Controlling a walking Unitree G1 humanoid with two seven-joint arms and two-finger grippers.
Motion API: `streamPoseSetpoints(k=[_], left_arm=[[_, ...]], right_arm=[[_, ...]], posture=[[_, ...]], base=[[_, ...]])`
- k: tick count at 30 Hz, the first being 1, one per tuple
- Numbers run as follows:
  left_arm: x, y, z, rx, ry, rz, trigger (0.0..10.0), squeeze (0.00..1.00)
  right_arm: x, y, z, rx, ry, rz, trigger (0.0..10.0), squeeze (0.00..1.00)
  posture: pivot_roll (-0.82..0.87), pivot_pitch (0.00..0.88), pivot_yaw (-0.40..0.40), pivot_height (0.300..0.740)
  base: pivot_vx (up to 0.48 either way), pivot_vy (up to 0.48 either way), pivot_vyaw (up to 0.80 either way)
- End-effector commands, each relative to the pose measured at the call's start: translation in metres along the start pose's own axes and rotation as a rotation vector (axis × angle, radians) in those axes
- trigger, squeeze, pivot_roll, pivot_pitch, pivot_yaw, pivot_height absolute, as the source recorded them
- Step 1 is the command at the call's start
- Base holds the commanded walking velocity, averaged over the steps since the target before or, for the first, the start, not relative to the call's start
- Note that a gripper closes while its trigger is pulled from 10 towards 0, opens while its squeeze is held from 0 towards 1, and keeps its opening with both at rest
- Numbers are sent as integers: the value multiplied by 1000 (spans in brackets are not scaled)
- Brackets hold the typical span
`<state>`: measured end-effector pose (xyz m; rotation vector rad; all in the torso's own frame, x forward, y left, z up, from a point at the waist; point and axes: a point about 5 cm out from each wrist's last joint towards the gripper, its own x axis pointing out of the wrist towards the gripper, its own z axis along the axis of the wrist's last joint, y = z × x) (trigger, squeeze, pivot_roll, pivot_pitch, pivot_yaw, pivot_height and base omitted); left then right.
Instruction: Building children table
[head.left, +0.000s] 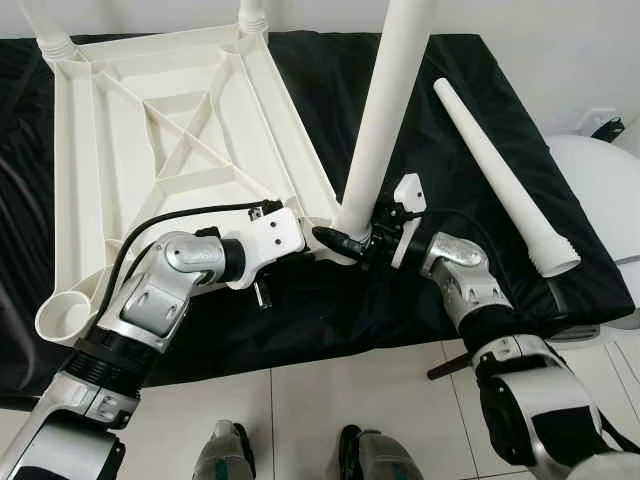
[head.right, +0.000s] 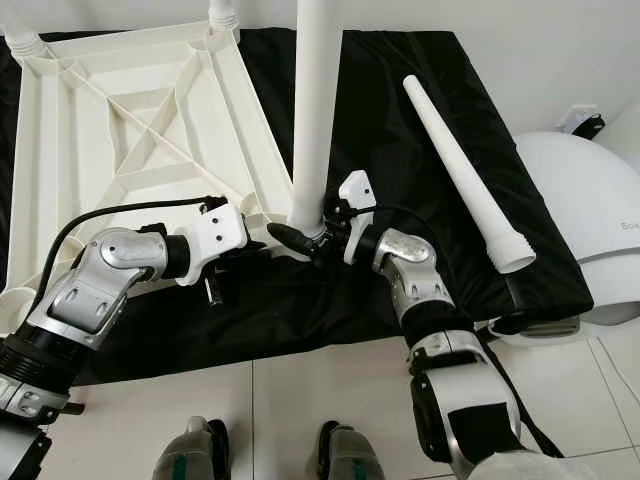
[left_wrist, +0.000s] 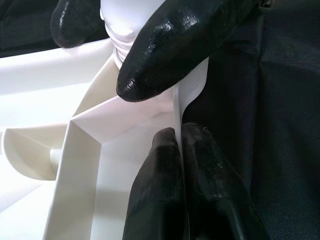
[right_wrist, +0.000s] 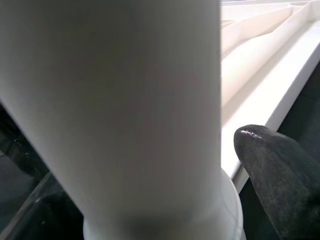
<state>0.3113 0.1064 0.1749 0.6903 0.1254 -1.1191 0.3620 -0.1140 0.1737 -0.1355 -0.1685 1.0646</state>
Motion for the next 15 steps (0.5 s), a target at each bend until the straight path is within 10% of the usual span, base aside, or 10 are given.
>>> streamPoseSetpoints(k=[1,2,3,4,5,15], left_arm=[[4,-24,-42,-125,167,-59,10000,0],[4,-24,-42,-125,168,-59,10000,0],[4,-24,-42,-125,168,-59,10000,0],[4,-24,-43,-125,168,-58,10000,0],[4,-24,-43,-125,168,-58,10000,0],[3,-24,-42,-126,169,-58,10000,0]], right_arm=[[-4,-2,-3,-8,24,3,9961,0],[-4,-3,-3,-9,23,6,4980,0],[-4,-3,-3,-9,23,6,4980,0],[-3,-4,-3,-11,24,9,1255,0],[-3,-5,-2,-11,24,10,0,0],[-7,-8,-1,4,-2,23,0,0]], posture=[[135,226,-12,740],[135,227,-12,740],[135,227,-12,740],[135,228,-11,740],[134,229,-11,740],[131,233,-11,740]], base=[[0,0,0],[0,0,0],[0,0,0],[0,0,0],[0,0,0],[0,0,0]])
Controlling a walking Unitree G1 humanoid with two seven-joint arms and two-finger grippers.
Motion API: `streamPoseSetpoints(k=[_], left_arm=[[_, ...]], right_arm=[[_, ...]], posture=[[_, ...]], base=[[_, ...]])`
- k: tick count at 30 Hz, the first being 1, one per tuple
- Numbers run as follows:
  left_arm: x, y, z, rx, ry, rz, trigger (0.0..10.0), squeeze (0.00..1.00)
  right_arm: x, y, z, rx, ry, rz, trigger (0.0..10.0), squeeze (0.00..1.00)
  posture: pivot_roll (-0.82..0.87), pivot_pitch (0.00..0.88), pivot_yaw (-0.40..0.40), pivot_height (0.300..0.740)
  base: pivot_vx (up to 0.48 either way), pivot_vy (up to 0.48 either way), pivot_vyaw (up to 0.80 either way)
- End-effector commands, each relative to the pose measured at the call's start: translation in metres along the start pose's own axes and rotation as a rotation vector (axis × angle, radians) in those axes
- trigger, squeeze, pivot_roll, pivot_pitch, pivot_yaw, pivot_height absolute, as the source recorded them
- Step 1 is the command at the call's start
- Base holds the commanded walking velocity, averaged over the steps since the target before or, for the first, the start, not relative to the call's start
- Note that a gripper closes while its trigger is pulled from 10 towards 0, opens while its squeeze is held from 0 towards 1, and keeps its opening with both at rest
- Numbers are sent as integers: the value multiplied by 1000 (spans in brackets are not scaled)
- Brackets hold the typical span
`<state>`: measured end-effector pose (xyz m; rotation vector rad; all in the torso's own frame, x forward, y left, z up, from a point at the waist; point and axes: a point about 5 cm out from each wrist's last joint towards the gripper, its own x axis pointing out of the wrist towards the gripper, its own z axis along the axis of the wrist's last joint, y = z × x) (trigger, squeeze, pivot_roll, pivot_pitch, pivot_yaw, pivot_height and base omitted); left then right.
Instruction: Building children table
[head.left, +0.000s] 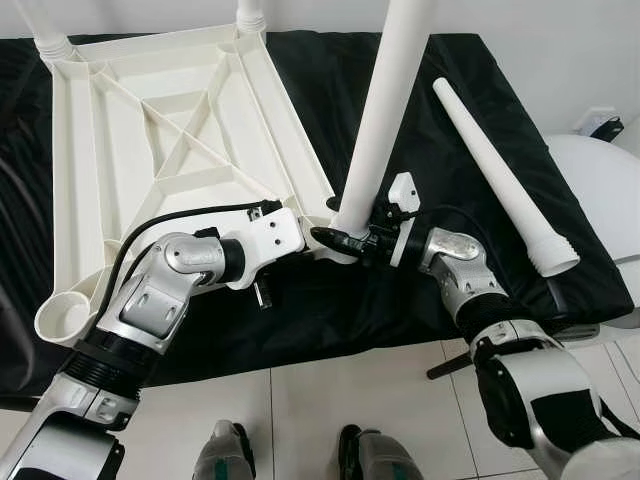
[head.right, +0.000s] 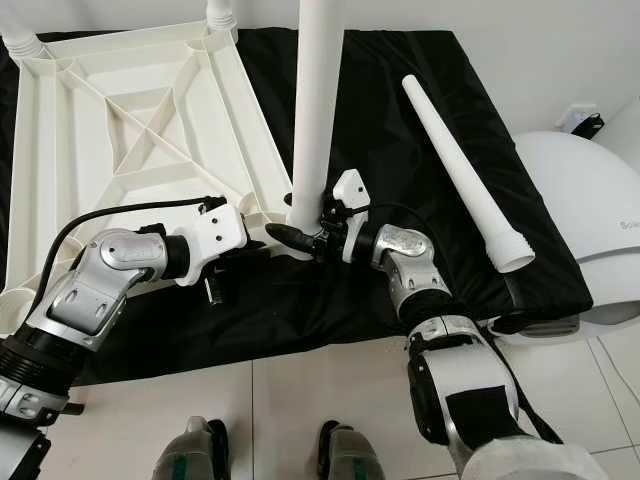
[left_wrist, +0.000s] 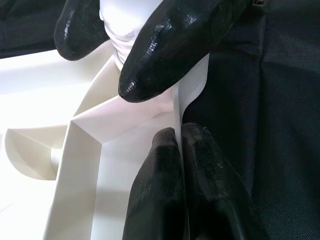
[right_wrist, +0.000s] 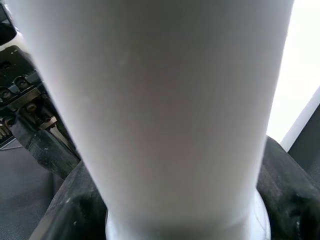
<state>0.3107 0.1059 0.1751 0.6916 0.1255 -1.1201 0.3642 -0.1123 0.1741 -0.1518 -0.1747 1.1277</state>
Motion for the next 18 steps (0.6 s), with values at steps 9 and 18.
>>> streamPoseSetpoints(k=[9,18], left_arm=[[3,-24,-43,-131,168,-55,10000,0],[4,-24,-43,-131,166,-53,10000,0]], right_arm=[[-15,-7,1,-13,-54,-113,0,0],[-18,0,-3,-54,-87,-223,0,0]], posture=[[127,234,-17,740],[118,225,-19,740]], base=[[0,0,0],[0,0,0]])
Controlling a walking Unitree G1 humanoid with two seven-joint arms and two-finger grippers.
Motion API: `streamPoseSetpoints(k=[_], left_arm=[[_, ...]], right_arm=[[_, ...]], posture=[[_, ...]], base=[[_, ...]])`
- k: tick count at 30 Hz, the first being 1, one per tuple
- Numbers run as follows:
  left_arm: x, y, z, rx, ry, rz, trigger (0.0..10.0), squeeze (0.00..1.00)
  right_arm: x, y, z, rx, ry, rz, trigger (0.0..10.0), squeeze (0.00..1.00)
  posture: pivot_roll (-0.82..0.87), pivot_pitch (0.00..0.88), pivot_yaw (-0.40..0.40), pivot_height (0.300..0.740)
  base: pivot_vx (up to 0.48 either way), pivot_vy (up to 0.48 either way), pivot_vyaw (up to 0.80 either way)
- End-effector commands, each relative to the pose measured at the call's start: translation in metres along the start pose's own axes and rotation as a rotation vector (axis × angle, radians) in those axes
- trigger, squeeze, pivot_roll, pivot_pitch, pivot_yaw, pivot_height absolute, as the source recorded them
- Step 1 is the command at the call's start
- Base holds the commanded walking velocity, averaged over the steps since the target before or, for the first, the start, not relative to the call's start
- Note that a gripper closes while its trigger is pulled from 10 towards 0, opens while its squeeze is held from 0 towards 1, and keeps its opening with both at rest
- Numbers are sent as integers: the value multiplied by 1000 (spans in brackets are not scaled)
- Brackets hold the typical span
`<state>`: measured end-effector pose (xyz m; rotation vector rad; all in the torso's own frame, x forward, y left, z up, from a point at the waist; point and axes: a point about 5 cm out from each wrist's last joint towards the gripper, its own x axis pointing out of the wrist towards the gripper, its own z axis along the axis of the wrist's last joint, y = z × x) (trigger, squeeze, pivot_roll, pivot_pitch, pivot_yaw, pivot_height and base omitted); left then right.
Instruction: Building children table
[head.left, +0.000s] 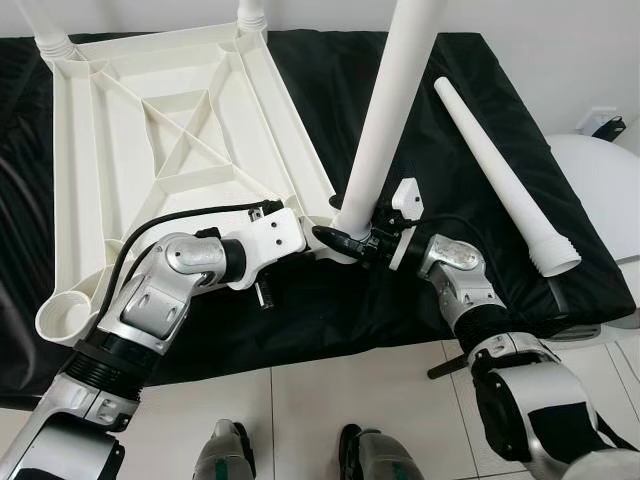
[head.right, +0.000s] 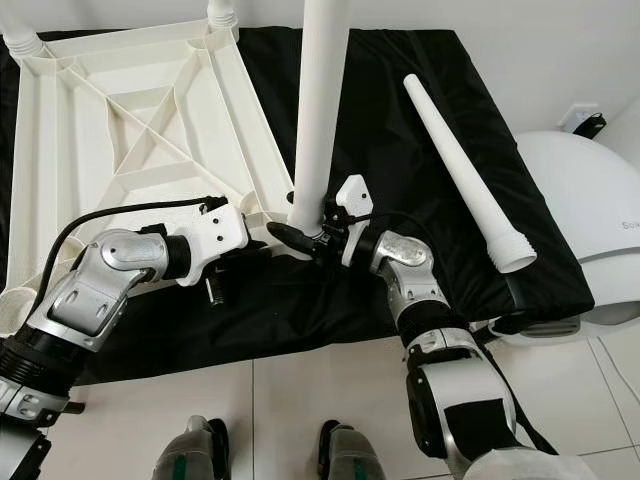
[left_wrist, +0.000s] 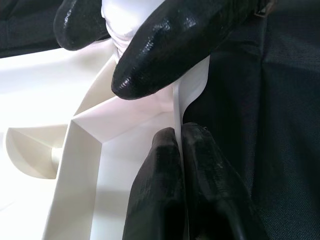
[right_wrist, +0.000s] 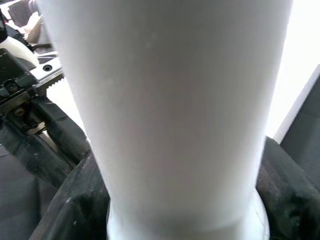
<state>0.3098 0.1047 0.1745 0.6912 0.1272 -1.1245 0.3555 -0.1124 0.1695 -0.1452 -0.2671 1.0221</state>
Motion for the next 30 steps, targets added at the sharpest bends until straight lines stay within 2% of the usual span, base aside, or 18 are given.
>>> streamPoseSetpoints(k=[1,7,8,12,16,18,22,26,30], left_arm=[[4,-22,-43,-130,165,-49,10000,0],[5,-23,-43,-129,162,-51,10000,0],[6,-23,-43,-129,160,-51,10000,0],[6,-24,-43,-130,159,-51,10000,0],[7,-25,-43,-133,157,-50,10000,0],[8,-26,-42,-133,155,-50,10000,0],[8,-27,-42,-134,154,-51,10000,0],[9,-27,-42,-133,152,-52,10000,0],[10,-28,-41,-134,150,-52,10000,0]], right_arm=[[-14,-9,2,-18,-31,-144,0,0],[-14,-7,6,-38,-53,-195,0,0],[-13,-3,10,-59,-72,-244,0,0],[-12,2,11,-64,-78,-271,0,0],[-8,12,12,-40,-78,-365,0,0],[-6,18,11,-15,-73,-451,0,0],[-6,23,10,-9,-62,-532,0,0],[-4,34,8,-2,-34,-688,0,0],[-2,41,7,14,-15,-771,0,0]], posture=[[116,224,-20,740],[113,219,-24,740],[113,215,-27,740],[114,213,-30,740],[112,209,-34,740],[111,205,-39,740],[111,202,-40,740],[111,200,-43,740],[112,200,-44,740]], base=[[0,0,0],[0,0,0],[0,0,0],[0,0,0],[0,0,0],[0,0,0],[0,0,0],[0,0,0],[0,0,0]])
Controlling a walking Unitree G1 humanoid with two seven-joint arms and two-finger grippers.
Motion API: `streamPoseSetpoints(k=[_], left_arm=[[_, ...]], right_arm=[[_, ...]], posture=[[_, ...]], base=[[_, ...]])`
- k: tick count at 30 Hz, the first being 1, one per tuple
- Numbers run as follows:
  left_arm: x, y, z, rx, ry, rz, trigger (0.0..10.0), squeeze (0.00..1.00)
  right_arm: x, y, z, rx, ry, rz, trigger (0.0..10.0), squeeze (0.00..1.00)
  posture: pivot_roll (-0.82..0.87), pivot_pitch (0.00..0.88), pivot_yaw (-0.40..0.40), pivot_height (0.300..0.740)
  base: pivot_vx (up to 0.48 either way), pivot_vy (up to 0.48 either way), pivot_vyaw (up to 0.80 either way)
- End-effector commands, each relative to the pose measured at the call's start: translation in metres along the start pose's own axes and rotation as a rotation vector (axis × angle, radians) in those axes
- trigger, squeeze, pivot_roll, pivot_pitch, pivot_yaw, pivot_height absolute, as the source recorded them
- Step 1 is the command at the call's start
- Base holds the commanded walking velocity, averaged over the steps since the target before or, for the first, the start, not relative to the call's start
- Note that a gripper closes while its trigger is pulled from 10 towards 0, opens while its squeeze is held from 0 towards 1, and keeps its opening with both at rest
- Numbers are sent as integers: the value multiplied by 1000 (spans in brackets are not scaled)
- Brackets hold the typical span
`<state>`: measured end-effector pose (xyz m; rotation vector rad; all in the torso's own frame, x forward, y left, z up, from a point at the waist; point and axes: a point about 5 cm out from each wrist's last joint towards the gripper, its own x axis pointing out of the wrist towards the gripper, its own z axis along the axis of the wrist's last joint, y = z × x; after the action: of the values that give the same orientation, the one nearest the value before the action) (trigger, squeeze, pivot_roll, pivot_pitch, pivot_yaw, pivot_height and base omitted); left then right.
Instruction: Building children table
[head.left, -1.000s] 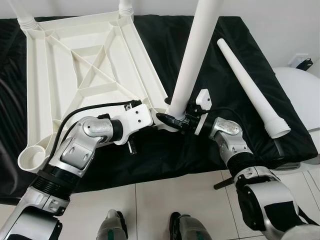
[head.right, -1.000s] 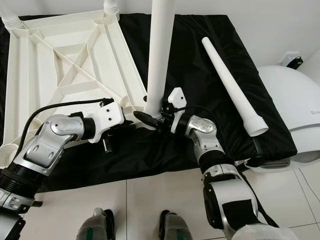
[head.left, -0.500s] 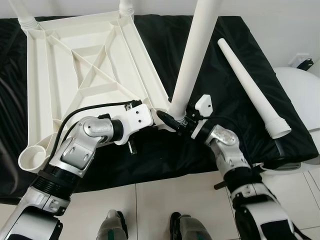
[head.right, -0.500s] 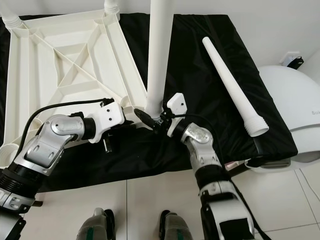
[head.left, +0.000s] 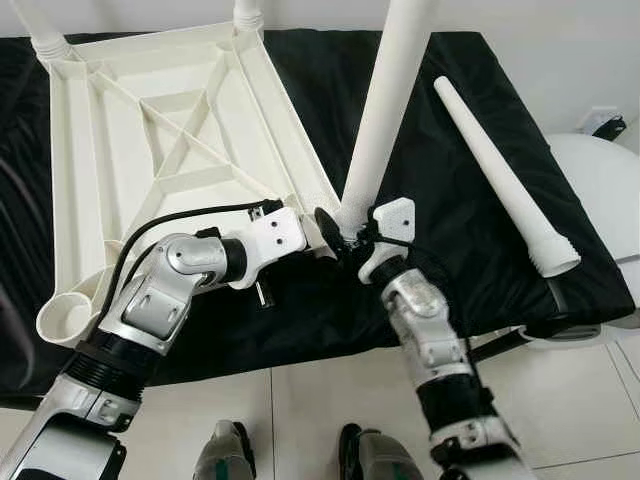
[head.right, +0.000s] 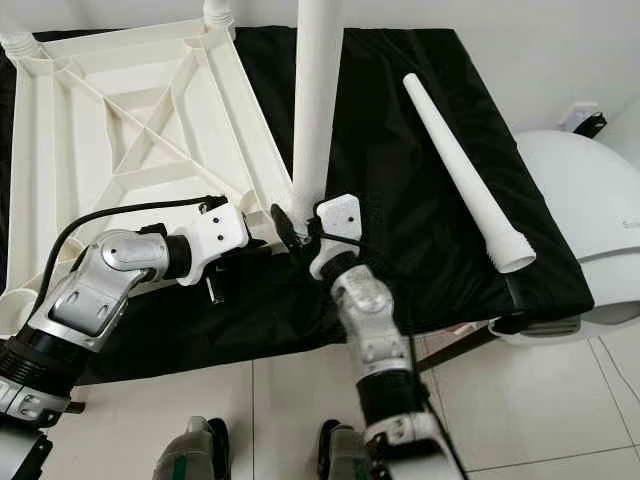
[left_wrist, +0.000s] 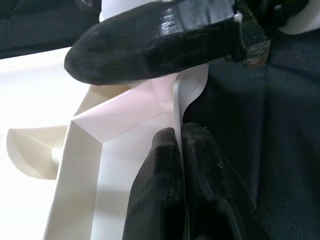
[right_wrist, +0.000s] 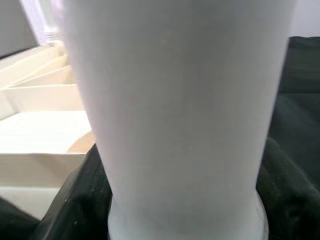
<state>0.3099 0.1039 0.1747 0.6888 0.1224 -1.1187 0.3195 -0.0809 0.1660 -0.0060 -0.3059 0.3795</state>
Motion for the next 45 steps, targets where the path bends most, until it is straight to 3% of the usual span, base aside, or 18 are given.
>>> streamPoseSetpoints(k=[1,4,6,17,18,19,20,22,23,36,42,43,45], left_arm=[[9,-28,-42,-133,153,-60,10000,0],[10,-29,-42,-134,153,-60,10000,0],[9,-29,-42,-136,153,-60,10000,0],[8,-28,-44,-140,159,-59,10000,0],[8,-28,-44,-140,159,-59,10000,0],[8,-27,-44,-140,158,-58,10000,0],[7,-27,-44,-140,158,-58,10000,0],[7,-27,-44,-140,158,-57,10000,0],[7,-27,-44,-139,158,-57,10000,0],[6,-26,-44,-139,162,-52,10000,0],[6,-25,-45,-134,163,-52,10000,0],[6,-25,-45,-133,164,-53,10000,0],[6,-25,-45,-131,164,-54,10000,0]], right_arm=[[-5,-6,0,-14,20,-138,0,0],[-5,12,-1,32,48,-161,0,0],[-6,14,-2,33,48,-171,0,0],[-7,8,1,17,51,-247,0,0],[-7,6,1,19,59,-256,10000,0],[-7,5,0,23,68,-261,10000,0],[-8,4,0,25,74,-265,10000,318],[-8,4,-1,25,77,-268,10000,318],[-8,2,-1,33,76,-277,10000,1000],[-11,-4,10,22,16,-283,10000,1000],[-19,-1,13,-14,5,-222,10000,1000],[-22,1,14,2,-9,-194,10000,0],[-29,2,16,11,-22,-175,10000,0]], posture=[[113,201,-45,740],[114,202,-44,740],[116,206,-43,740],[117,211,-38,740],[118,212,-37,740],[118,212,-37,740],[116,213,-36,740],[116,213,-36,740],[116,215,-34,740],[114,220,-30,740],[110,220,-26,740],[106,220,-24,740],[106,220,-24,740]], base=[[0,0,0],[0,0,0],[0,0,0],[0,0,0],[0,0,0],[0,0,0],[0,0,0],[0,0,0],[0,0,0],[0,0,0],[0,0,0],[0,0,0],[0,0,0]])
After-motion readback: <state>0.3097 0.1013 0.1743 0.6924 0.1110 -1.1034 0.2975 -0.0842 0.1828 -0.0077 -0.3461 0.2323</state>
